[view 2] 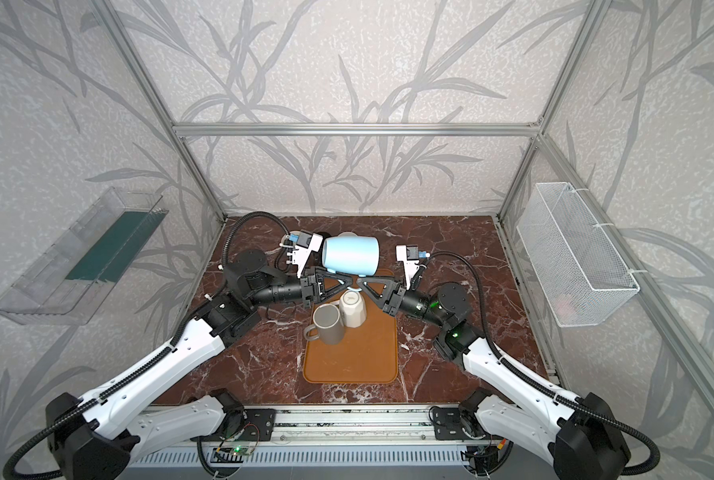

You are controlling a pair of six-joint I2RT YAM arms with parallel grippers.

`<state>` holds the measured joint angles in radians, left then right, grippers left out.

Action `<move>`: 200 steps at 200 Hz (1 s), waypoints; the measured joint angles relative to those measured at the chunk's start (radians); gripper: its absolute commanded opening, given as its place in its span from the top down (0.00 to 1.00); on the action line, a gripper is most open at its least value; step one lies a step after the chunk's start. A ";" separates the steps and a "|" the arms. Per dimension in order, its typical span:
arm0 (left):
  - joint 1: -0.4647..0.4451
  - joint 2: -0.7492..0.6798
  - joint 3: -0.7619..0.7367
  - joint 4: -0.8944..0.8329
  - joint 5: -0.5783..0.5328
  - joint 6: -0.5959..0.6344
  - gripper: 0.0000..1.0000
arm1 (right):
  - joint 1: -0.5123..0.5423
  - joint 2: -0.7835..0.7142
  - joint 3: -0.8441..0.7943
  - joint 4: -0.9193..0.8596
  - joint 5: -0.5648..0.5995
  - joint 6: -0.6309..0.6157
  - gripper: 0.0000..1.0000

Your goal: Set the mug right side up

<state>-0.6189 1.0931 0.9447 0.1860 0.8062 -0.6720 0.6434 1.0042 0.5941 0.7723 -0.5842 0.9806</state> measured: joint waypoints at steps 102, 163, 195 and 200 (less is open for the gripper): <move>0.017 0.032 -0.018 0.165 0.090 -0.066 1.00 | 0.002 0.012 0.008 0.074 0.008 0.059 0.84; 0.016 0.048 -0.019 0.215 0.113 -0.093 1.00 | 0.009 0.023 0.017 0.097 -0.002 0.071 0.78; 0.010 0.057 -0.020 0.219 0.117 -0.099 1.00 | 0.017 0.027 0.019 0.089 -0.016 0.070 0.77; 0.010 0.057 -0.020 0.219 0.117 -0.099 1.00 | 0.017 0.027 0.020 0.089 -0.016 0.070 0.77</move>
<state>-0.6086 1.1500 0.9249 0.4053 0.9237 -0.7708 0.6605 1.0317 0.6140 0.8608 -0.6003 1.0508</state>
